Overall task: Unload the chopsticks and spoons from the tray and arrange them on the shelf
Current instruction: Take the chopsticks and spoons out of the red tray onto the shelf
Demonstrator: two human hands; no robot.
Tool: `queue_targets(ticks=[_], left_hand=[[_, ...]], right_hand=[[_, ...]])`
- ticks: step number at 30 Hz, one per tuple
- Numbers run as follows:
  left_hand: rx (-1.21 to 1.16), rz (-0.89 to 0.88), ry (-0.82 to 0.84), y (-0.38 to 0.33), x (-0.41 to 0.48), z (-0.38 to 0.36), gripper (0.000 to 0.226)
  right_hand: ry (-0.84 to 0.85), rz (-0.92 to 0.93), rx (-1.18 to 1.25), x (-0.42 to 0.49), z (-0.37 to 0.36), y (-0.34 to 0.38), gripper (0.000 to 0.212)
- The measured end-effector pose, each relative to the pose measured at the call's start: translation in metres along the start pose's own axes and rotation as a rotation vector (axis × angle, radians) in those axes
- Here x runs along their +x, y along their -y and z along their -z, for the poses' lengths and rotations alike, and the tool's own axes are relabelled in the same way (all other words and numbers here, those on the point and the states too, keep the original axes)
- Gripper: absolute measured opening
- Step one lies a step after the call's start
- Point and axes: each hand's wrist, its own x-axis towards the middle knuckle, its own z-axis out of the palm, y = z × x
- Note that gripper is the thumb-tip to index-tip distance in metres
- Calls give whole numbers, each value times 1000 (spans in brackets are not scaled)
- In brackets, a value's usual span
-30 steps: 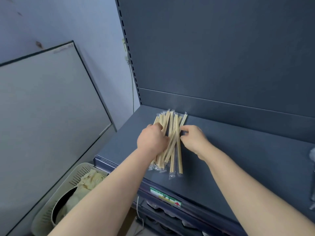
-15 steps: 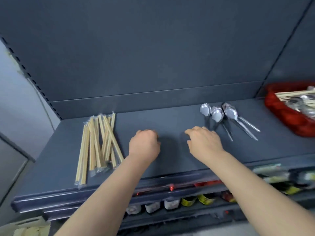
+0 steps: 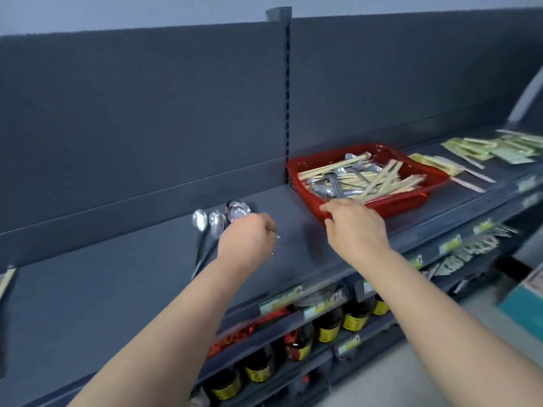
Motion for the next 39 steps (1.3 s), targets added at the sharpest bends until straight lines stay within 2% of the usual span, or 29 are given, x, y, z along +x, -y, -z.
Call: queue_targets(ticks=[4,9,16,22,29,31,34,37,39], left_hand=[[-86,-42,-30,-86,41,-33,22],[-111,-45,-112,-145,75,-56,24],[-77,-39,-25,-171,121,-75,19],[-22,-67,126,-187,173,-97,6],[92,-58,279,-204,221,-122,20],[96,-37,221,-205,227,-125,12],[62,-33,134,-212,239,-126,31],[9,-62,239,-224,240,-129,25],[4,-35,343,-230,237,-132,29]], right_hand=[[-40,-35,-8,17,6,-88,36],[3,-40,12,42,3,-153,38],[-2,-57,107,70,-2,-188,32],[41,-167,34,93,1,-219,33],[60,-268,36,105,1,-245,28],[68,-268,40,110,-1,-247,29],[69,-250,64,120,-2,-248,30],[92,-221,91,129,-3,-252,30],[120,-198,123,134,-4,-258,27]])
